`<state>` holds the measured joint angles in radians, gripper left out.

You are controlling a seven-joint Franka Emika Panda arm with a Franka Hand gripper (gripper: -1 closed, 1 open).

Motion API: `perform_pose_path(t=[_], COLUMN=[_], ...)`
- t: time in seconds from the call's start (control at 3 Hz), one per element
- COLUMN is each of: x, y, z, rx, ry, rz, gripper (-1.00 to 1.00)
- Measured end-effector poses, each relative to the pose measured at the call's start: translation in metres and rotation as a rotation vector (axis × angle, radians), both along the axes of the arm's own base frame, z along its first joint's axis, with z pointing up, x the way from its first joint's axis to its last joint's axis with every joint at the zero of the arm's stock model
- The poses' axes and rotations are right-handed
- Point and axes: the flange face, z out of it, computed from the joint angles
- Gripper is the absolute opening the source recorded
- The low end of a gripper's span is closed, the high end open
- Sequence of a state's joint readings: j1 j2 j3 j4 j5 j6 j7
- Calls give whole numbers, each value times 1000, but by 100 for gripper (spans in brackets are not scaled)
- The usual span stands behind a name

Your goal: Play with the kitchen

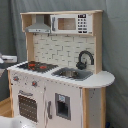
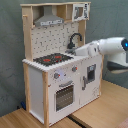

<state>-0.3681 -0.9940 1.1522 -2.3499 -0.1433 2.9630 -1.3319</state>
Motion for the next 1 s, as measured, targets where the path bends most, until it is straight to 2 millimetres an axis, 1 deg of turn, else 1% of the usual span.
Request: perform_pose_path(t=[0.33, 0.67, 1.0], x=[-33, -64, -91], y=[13, 20, 22], z=[-32, -63, -93], rx=[-21, -40, -55], ry=[5, 1, -9], rz=[-3, -11, -26], gripper=[100, 100, 100])
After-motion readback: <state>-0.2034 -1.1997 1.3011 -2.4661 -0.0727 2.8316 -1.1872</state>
